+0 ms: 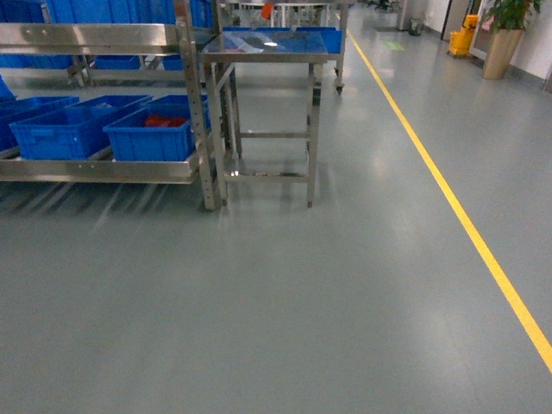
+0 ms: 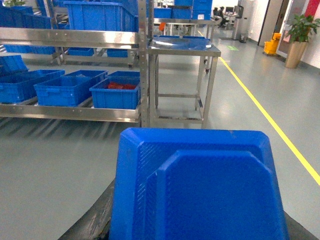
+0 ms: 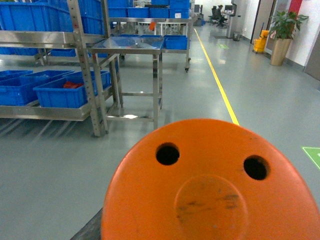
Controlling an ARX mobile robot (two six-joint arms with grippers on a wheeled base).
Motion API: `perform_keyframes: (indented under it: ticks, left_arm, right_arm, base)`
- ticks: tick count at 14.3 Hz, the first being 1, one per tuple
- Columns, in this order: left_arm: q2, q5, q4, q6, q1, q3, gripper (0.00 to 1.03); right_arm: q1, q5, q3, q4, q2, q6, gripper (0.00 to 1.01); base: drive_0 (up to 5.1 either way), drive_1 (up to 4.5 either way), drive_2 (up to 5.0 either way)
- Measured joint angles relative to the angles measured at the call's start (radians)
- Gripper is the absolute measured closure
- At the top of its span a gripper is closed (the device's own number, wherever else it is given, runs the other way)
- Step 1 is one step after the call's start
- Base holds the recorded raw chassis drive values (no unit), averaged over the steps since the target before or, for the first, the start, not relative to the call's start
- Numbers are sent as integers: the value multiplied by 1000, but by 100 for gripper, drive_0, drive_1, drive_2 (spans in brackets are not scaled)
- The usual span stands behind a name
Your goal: Sort blue parts and orange caps into right shelf containers
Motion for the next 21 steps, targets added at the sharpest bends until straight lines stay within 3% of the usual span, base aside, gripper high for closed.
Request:
perform_keyframes:
  ticks: [21]
  left_arm:
    - [0,0,2,0,0,0,60]
  right_arm:
    - [0,0,0,2,0,0,57]
  base:
    - [-1,432,-435]
